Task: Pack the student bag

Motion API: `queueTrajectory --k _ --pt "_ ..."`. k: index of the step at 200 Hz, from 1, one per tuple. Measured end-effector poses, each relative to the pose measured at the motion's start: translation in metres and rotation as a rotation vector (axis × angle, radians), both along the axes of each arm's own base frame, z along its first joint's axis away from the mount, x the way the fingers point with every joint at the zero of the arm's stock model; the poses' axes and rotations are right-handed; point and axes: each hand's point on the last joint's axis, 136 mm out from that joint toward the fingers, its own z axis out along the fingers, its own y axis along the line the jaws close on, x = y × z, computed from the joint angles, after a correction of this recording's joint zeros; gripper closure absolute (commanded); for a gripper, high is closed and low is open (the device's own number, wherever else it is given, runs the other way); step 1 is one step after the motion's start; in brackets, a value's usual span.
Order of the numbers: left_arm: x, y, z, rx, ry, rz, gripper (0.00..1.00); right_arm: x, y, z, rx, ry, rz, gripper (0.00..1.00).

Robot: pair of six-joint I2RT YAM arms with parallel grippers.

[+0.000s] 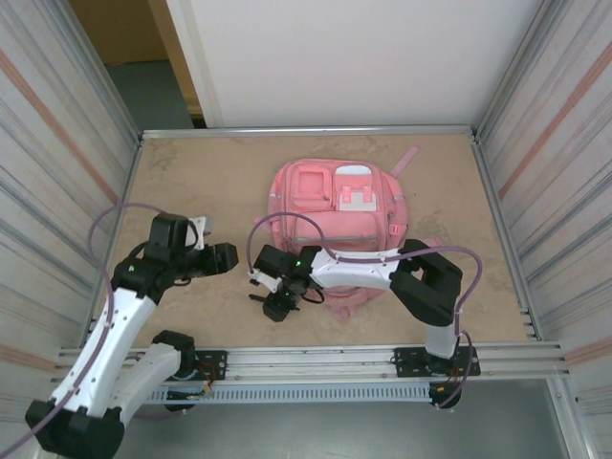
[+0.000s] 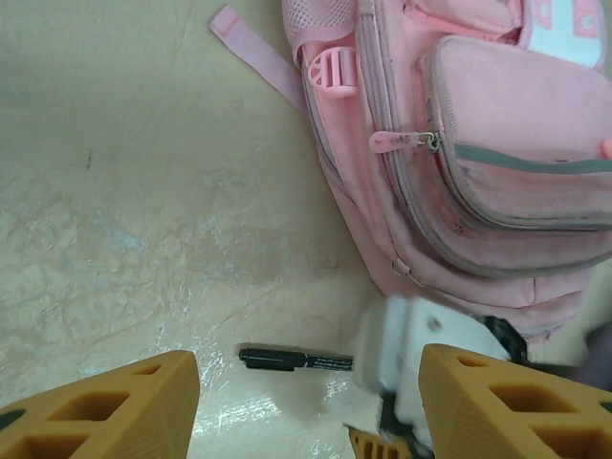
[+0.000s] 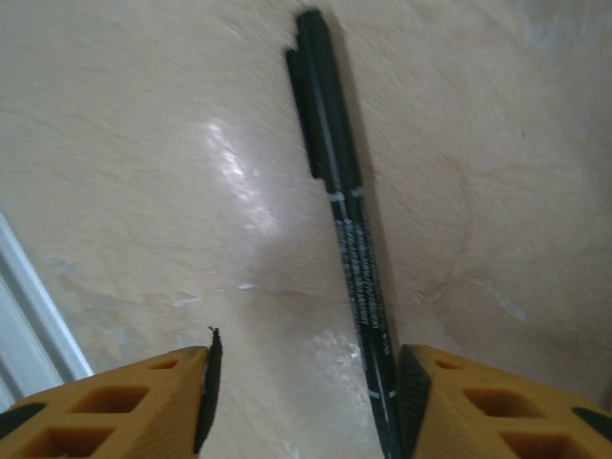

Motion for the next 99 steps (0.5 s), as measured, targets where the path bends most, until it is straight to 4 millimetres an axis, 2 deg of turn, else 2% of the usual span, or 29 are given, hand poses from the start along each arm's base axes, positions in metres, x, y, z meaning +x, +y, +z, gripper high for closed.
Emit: queueTrajectory --k 9,21,28,66,99 --pt "-0.004 0.001 0.001 -0.006 -0.014 0.003 0.38 -0.001 -0.003 -0.008 -0.03 0.025 -0.013 0.62" --pt "-0.007 0.002 0.001 -0.012 -0.024 0.004 0.39 -0.003 -0.007 -0.017 -0.068 0.043 -0.011 0.63" --pt "-0.009 0.002 0.001 -0.016 -0.029 0.002 0.39 -0.002 -0.006 -0.016 -0.076 0.046 -0.012 0.64" --pt "-0.011 -0.002 0.0 -0.033 -0.012 -0.016 0.4 -0.01 -0.004 -0.016 -0.142 0.018 0.017 0.84" --pt "-0.011 -0.005 -0.005 -0.047 0.024 -0.018 0.41 -0.017 -0.002 -0.014 -0.162 -0.003 0.011 0.89"
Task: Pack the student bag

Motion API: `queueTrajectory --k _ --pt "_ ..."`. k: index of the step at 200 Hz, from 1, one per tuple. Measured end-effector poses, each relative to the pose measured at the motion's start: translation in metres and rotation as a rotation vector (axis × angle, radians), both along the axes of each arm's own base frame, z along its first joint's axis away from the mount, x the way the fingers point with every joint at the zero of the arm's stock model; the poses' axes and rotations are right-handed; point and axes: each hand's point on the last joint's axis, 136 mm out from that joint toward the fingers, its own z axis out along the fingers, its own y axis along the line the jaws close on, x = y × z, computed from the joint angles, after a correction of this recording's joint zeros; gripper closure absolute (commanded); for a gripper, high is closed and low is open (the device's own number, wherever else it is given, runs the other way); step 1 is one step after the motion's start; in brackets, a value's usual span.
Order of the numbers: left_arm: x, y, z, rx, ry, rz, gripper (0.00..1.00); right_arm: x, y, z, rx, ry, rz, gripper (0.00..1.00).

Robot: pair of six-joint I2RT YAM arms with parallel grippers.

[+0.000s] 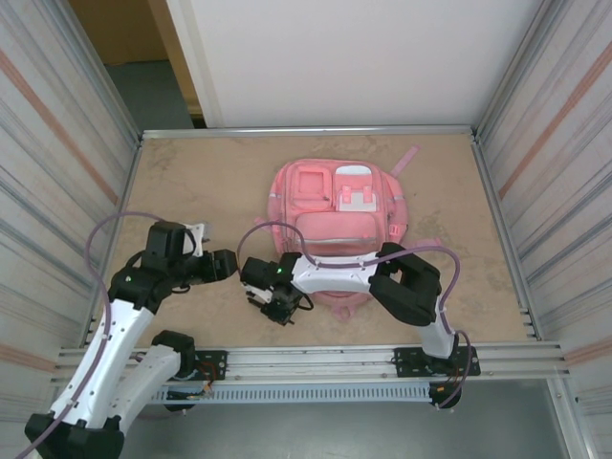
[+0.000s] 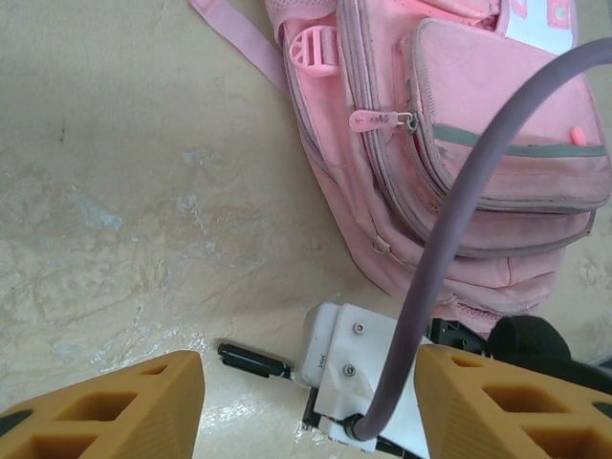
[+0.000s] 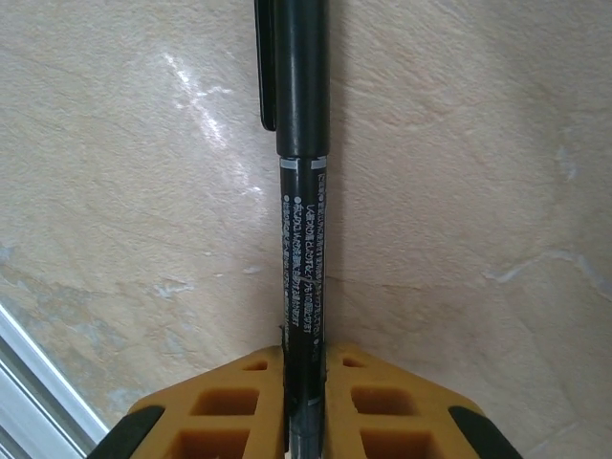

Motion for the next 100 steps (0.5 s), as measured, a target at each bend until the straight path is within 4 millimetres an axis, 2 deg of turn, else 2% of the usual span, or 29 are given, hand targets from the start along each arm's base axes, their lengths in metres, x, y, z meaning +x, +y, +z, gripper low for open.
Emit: queueTrajectory --k 23,37,52,72,82,100 --pt "0.0 -0.003 -0.002 -0.011 0.019 -0.013 0.43 -0.001 -0.002 0.008 0.022 0.013 -0.03 0.9" --pt "0.001 -0.005 0.0 -0.011 0.018 -0.023 0.43 -0.001 -0.007 0.022 0.059 0.025 -0.056 0.91" --pt "0.005 -0.008 0.01 -0.009 -0.011 -0.047 0.45 0.004 -0.017 0.049 0.126 0.025 -0.091 0.93" --pt "0.009 -0.018 0.033 -0.017 -0.109 -0.123 0.47 0.02 -0.035 0.097 0.228 -0.024 -0.156 0.94" --pt "0.012 -0.024 0.044 -0.019 -0.168 -0.16 0.48 0.03 -0.047 0.122 0.278 -0.064 -0.193 0.96" --pt "0.014 -0.038 0.061 -0.023 -0.284 -0.258 0.48 0.045 -0.073 0.157 0.349 -0.121 -0.259 0.99"
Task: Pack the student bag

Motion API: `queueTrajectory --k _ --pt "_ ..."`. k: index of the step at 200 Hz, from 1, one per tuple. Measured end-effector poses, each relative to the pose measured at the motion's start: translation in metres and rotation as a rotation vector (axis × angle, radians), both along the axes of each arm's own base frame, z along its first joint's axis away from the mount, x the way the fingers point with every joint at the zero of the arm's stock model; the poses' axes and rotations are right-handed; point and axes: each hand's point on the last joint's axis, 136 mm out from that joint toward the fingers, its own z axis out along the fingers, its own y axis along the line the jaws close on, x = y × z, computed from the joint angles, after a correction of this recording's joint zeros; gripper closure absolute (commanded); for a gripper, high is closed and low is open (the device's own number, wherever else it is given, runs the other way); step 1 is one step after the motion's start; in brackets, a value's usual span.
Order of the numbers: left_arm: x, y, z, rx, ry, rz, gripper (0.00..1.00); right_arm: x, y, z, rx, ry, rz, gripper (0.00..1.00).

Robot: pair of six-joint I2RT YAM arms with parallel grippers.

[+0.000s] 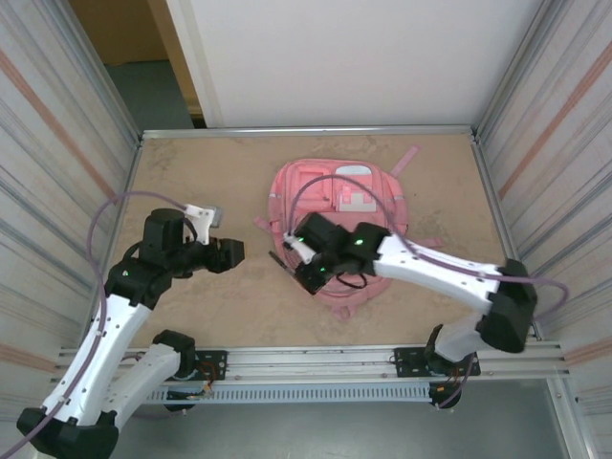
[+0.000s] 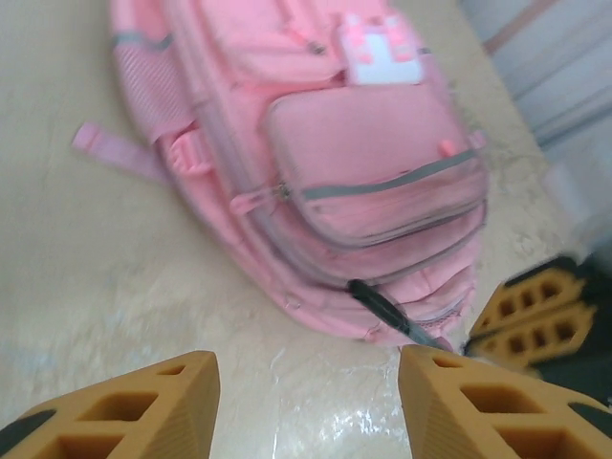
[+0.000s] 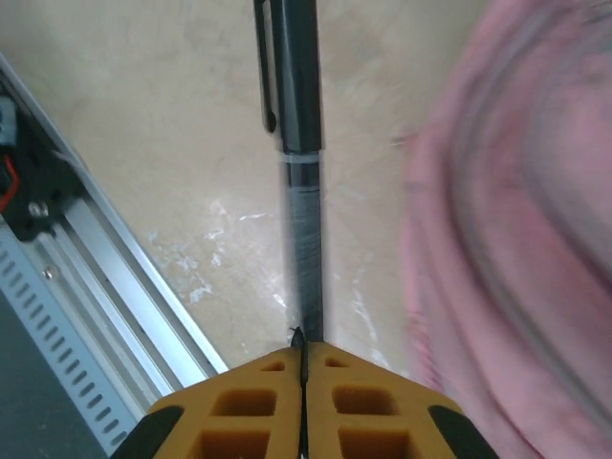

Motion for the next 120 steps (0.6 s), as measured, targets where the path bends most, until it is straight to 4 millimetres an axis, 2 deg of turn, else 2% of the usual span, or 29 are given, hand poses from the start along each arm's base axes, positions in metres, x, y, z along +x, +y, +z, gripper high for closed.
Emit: queueTrajectory --k 19,29,55,65,74,86,101,120 --pt "-0.004 -0.026 0.013 0.016 -0.149 -0.154 0.44 0.015 -0.035 0.023 0.068 -0.033 -0.106 1.0" --pt "-0.01 -0.044 0.013 0.049 -0.226 -0.256 0.4 0.024 -0.057 0.031 0.092 -0.045 -0.181 1.0" --pt "-0.033 -0.101 -0.007 0.206 -0.395 -0.542 0.36 0.046 -0.108 0.041 0.146 -0.056 -0.382 1.0" --pt "-0.036 -0.118 -0.02 0.266 -0.42 -0.611 0.35 0.049 -0.121 0.042 0.166 -0.046 -0.431 0.88" --pt "-0.029 -0.127 -0.036 0.321 -0.41 -0.621 0.35 0.047 -0.124 0.042 0.176 -0.027 -0.442 0.8" --pt "-0.013 -0.126 -0.058 0.391 -0.367 -0.588 0.35 0.042 -0.119 0.038 0.176 0.01 -0.425 0.73" --pt "0.01 -0.113 -0.075 0.434 -0.287 -0.489 0.36 0.033 -0.108 0.025 0.155 0.064 -0.395 0.62" --pt "0.032 -0.091 -0.083 0.44 -0.203 -0.351 0.36 0.012 -0.09 -0.001 0.1 0.13 -0.307 0.56"
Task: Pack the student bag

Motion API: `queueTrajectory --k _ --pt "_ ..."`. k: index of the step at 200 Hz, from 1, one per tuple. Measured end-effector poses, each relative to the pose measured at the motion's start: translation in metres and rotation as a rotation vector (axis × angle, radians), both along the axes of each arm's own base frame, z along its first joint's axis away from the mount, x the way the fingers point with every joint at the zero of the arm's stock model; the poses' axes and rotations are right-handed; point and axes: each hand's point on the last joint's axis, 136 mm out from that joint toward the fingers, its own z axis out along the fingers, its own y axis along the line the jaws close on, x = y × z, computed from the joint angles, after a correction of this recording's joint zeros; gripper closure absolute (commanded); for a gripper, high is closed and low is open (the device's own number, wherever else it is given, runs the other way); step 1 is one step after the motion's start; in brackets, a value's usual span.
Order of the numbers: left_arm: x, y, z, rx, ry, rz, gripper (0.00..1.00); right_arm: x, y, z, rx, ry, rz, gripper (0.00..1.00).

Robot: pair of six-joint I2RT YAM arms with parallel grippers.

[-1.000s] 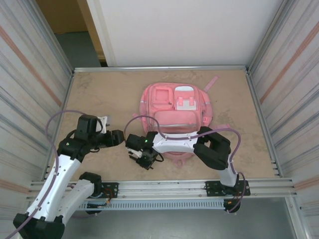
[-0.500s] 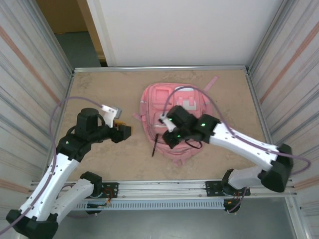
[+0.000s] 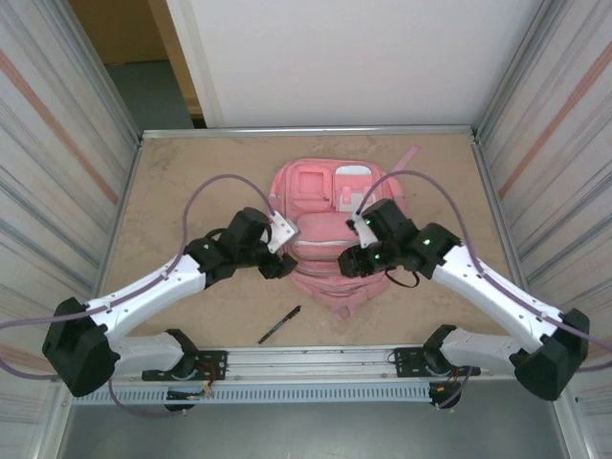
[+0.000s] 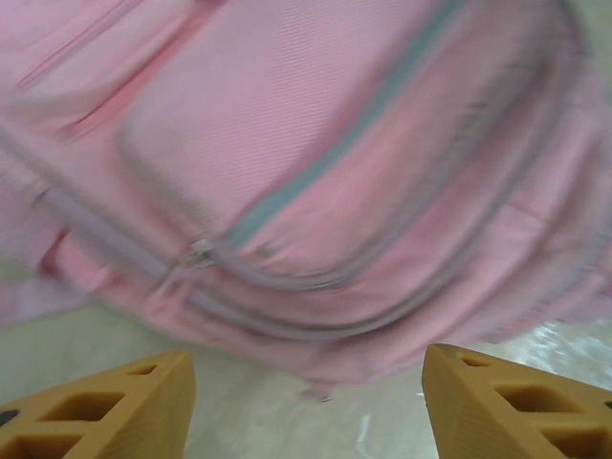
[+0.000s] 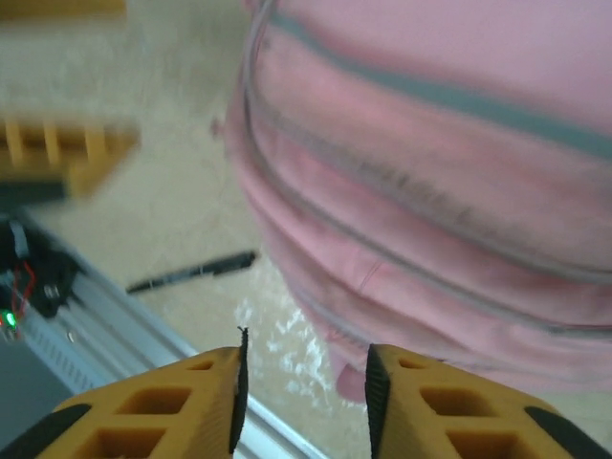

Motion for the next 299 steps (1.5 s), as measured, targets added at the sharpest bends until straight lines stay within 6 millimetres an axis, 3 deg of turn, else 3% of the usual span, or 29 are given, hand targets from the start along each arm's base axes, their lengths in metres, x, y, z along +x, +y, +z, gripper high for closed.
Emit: queueTrajectory --k 26,49,70,84,121,149,167,187,228,240,279,299 --pt "0.008 0.022 0.005 -0.054 0.048 0.158 0.36 -0.038 0.025 -0.026 -0.045 0.005 0.207 0.49" --pt "0.015 0.056 0.016 -0.153 0.12 0.358 0.36 -0.075 0.055 -0.034 -0.065 -0.104 0.516 0.34" --pt "0.018 0.09 0.023 -0.231 0.17 0.529 0.35 -0.107 0.083 -0.05 -0.11 -0.216 0.828 0.33" --pt "0.012 0.101 0.022 -0.26 0.199 0.58 0.35 -0.119 0.103 -0.066 -0.147 -0.257 0.989 0.33" --pt "-0.012 0.108 0.01 -0.274 0.285 0.617 0.34 -0.111 0.146 -0.113 -0.281 -0.348 1.256 0.35" --pt "-0.016 0.109 0.011 -0.288 0.303 0.626 0.34 -0.101 0.161 -0.137 -0.348 -0.374 1.366 0.36" --pt "-0.016 0.111 0.011 -0.292 0.305 0.637 0.34 -0.097 0.164 -0.142 -0.366 -0.387 1.401 0.38" --pt "-0.016 0.111 0.011 -0.295 0.304 0.642 0.34 -0.094 0.164 -0.145 -0.361 -0.366 1.421 0.55" --pt "-0.019 0.121 0.014 -0.299 0.27 0.671 0.34 -0.084 0.159 -0.162 -0.414 -0.312 1.441 0.73" --pt "-0.019 0.123 0.015 -0.302 0.26 0.676 0.34 -0.08 0.159 -0.16 -0.431 -0.32 1.444 0.75" --pt "-0.02 0.125 0.014 -0.298 0.255 0.682 0.34 -0.08 0.155 -0.16 -0.454 -0.294 1.453 0.95" --pt "-0.02 0.127 0.013 -0.293 0.253 0.692 0.36 -0.081 0.154 -0.16 -0.46 -0.279 1.453 0.97"
